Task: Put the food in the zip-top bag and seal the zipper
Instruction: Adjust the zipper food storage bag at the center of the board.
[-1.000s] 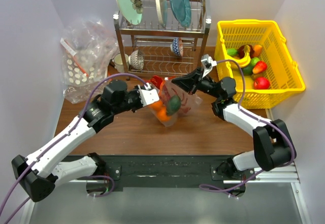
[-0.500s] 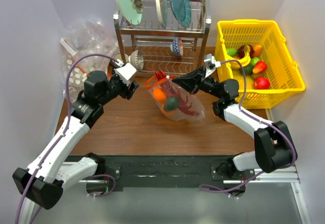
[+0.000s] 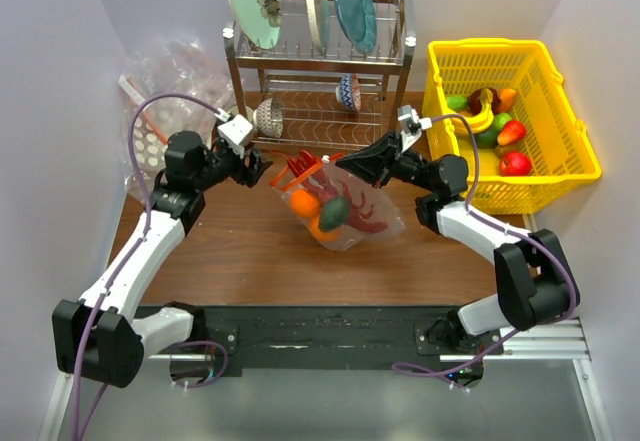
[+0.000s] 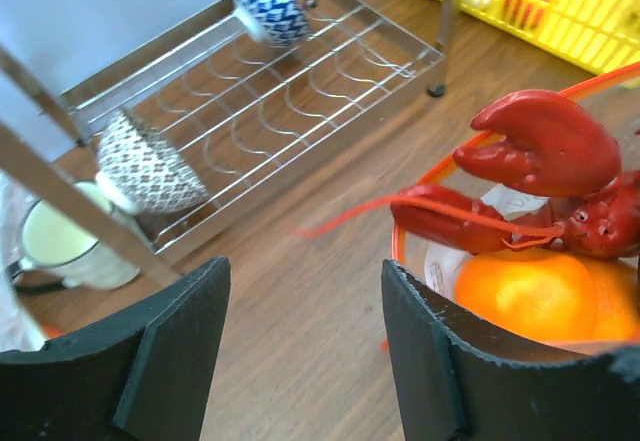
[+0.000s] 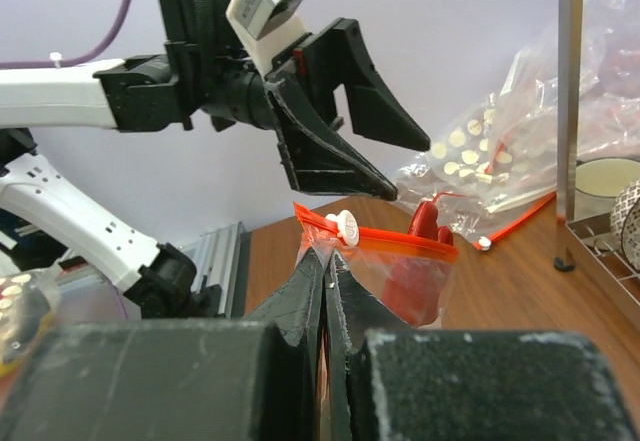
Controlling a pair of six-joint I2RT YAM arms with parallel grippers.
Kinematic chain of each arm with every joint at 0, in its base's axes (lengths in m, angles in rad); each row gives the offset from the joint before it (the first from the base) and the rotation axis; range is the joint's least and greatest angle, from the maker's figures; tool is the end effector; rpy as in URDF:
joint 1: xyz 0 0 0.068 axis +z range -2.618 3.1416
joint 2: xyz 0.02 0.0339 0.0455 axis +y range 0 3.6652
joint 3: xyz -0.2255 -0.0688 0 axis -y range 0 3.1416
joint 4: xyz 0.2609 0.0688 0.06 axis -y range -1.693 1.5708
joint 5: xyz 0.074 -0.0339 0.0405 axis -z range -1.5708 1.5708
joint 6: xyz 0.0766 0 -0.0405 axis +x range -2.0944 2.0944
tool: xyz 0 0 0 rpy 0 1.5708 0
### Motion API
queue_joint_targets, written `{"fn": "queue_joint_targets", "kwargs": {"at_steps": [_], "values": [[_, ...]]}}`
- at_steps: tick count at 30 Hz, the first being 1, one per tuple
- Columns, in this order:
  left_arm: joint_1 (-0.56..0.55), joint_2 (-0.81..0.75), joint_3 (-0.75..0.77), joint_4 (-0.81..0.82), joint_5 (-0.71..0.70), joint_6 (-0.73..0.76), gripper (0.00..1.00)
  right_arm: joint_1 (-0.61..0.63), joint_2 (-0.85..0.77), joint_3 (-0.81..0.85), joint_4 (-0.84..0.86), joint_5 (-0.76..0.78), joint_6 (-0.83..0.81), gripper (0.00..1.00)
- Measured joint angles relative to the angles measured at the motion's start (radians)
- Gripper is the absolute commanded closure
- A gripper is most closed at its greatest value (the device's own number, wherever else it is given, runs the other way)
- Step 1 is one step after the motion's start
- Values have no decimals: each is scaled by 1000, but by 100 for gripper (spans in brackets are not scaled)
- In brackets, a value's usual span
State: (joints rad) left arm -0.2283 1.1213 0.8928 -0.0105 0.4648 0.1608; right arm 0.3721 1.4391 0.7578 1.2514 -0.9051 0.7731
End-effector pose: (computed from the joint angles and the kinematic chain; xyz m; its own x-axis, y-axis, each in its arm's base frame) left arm 0.3119 -0.1077 0.2822 -0.1273 0.1765 -0.9760 0.6554 0.7536 0.0508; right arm 0.2883 0.1772 0.2848 -0.2277 0.3741 -0.8990 -0.9533 0.1025 0.2841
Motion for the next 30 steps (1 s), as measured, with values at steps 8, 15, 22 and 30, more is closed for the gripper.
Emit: {"fn": "queue_joint_targets", "kwargs": {"at_steps": [8, 15, 22, 30], "values": [[29, 68, -7, 1, 229, 8, 33, 0, 9, 29, 7, -18, 35, 100], [30, 139, -8, 2, 343, 4, 34, 0, 14, 33, 13, -32, 62, 100], [30, 190, -8, 3, 348, -12, 38, 0, 27, 36, 21, -39, 105, 100], [31, 225, -2, -26, 388, -26, 100, 0, 47, 46, 21, -56, 141, 100]]}}
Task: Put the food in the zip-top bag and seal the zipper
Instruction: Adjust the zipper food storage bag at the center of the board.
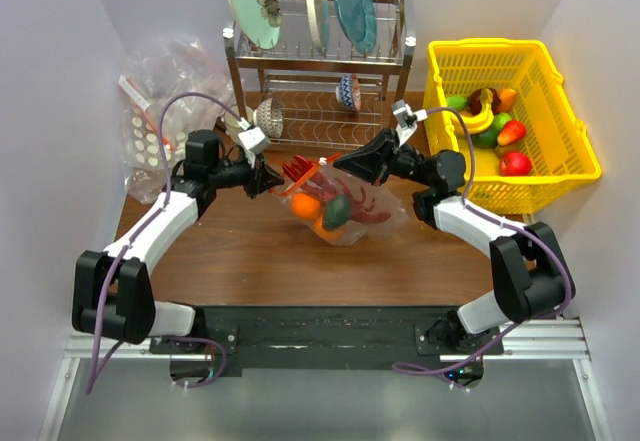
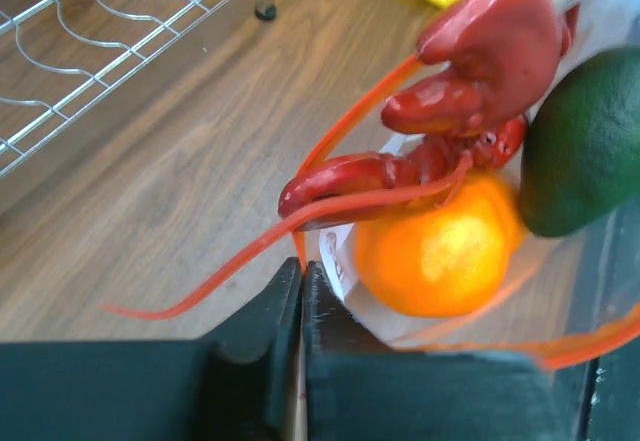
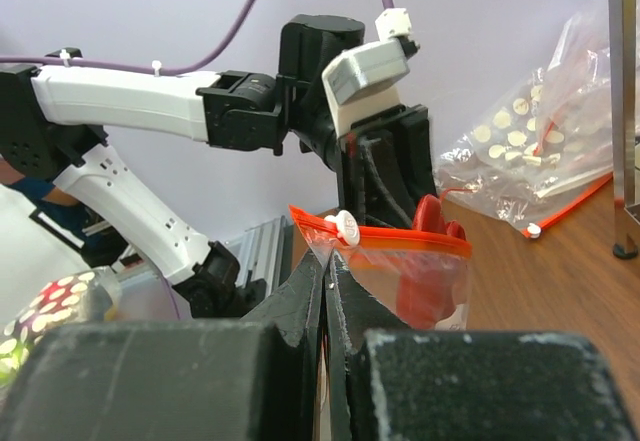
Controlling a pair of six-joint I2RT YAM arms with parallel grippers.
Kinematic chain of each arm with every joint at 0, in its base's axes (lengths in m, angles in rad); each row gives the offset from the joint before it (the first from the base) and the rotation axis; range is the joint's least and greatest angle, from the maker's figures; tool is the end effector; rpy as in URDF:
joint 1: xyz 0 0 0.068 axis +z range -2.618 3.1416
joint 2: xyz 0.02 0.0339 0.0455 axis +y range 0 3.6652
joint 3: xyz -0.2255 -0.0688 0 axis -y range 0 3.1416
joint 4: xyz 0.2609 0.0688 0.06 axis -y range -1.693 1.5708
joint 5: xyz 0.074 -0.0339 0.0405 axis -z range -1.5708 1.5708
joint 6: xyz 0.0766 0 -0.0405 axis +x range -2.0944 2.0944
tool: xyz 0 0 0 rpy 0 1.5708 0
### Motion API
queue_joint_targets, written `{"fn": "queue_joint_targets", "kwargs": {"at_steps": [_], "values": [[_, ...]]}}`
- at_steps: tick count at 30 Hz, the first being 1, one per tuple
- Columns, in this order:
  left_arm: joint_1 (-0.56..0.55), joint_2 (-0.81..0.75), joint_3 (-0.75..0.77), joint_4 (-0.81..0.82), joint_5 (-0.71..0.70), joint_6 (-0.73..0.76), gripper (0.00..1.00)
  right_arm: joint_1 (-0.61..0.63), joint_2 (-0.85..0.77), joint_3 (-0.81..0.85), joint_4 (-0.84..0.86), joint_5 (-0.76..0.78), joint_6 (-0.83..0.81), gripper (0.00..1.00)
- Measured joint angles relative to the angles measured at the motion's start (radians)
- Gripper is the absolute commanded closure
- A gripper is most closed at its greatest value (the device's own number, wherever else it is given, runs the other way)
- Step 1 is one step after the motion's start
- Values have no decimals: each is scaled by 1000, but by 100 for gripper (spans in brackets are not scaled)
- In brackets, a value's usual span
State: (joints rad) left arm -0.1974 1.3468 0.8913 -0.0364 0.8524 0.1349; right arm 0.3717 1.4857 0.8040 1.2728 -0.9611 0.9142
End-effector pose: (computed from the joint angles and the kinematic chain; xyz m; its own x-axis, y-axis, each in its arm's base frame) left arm 0.3224 -0.1233 0.2137 -0.3540 0.1611 -0.9212 0.8350 0.4981 -0.2338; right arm 0.2931 0.1817 0.2861 -0.3502 0.3503 -0.8687 -0.9254 0.0144 0.3788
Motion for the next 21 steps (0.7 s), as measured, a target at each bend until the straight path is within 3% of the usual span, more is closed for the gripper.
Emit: {"fn": "queue_joint_targets", "kwargs": {"at_steps": [8, 18, 21], "values": [[0, -11, 102, -121, -46, -9, 100, -9, 0, 0, 1, 1, -15, 100], [-59, -92, 370, -341, -174, -12, 100, -8, 0, -1, -104, 31, -209, 100], [-119, -92, 390, -365, -224, -11, 100, -5, 7, -4, -92, 35, -212, 89]]}}
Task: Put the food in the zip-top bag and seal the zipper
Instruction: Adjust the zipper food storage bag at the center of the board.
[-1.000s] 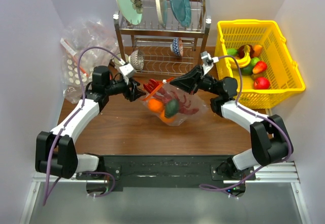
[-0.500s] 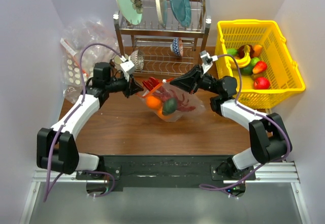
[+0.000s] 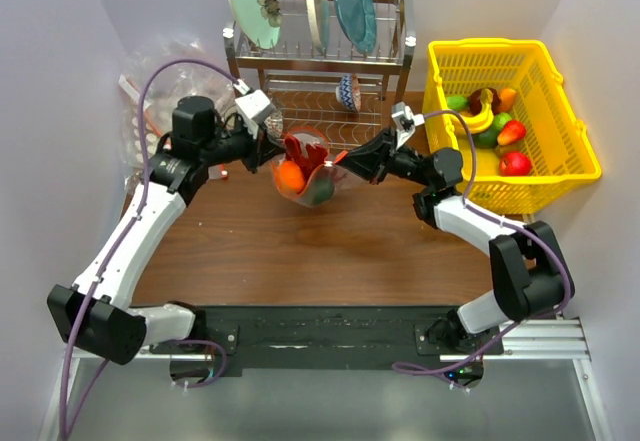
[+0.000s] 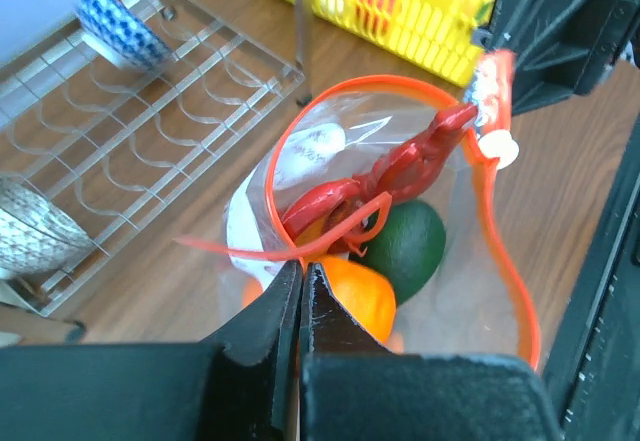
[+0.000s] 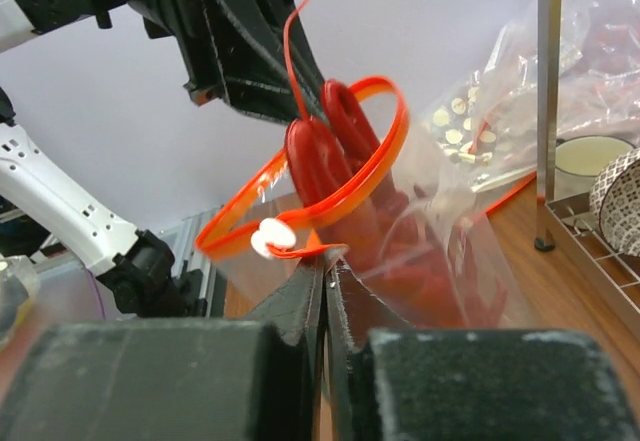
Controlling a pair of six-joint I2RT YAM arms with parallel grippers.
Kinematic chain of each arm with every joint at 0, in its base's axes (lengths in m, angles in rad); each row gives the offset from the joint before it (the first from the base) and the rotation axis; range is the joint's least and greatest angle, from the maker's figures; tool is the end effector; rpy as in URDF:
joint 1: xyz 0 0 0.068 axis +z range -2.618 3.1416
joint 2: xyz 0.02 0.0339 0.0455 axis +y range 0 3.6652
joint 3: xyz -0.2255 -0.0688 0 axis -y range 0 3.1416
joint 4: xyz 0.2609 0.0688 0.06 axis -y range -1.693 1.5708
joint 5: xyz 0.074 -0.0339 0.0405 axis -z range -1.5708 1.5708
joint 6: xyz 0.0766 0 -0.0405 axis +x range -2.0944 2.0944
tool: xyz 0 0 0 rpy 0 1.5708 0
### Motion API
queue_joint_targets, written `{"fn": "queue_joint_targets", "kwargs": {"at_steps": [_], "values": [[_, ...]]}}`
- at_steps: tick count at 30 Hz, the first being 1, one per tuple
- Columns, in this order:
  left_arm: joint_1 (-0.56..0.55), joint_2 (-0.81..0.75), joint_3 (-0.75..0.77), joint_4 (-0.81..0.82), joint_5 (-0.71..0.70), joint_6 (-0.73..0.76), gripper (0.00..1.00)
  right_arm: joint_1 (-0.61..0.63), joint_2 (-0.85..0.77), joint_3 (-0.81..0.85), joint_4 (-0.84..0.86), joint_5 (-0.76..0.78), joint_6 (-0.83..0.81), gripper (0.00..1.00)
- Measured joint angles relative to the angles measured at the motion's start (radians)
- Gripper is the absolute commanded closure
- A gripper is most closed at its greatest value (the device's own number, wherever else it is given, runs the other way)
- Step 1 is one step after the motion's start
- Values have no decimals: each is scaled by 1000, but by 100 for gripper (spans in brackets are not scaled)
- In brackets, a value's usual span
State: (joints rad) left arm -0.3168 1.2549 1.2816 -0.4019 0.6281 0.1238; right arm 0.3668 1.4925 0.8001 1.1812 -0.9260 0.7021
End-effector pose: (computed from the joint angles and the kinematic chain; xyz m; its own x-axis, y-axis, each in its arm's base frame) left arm 0.3049 -0.1473 0.3450 -0.2503 0.1872 -0.9499 0.8087 0.5799 -0.0988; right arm 0.3024 0.1818 0.2743 -0.2299 0.3275 -0.9165 -0.9506 0.1264 0.2837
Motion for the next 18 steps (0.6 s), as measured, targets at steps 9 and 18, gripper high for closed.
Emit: {"fn": "queue_joint_targets", "kwargs": {"at_steps": [9, 18], "values": [[-20, 126, 37, -145, -100, -1, 100, 7, 35, -33, -6, 15, -22, 73], [-21, 158, 57, -177, -109, -5, 100, 7, -35, -92, -150, 23, -141, 100]]}}
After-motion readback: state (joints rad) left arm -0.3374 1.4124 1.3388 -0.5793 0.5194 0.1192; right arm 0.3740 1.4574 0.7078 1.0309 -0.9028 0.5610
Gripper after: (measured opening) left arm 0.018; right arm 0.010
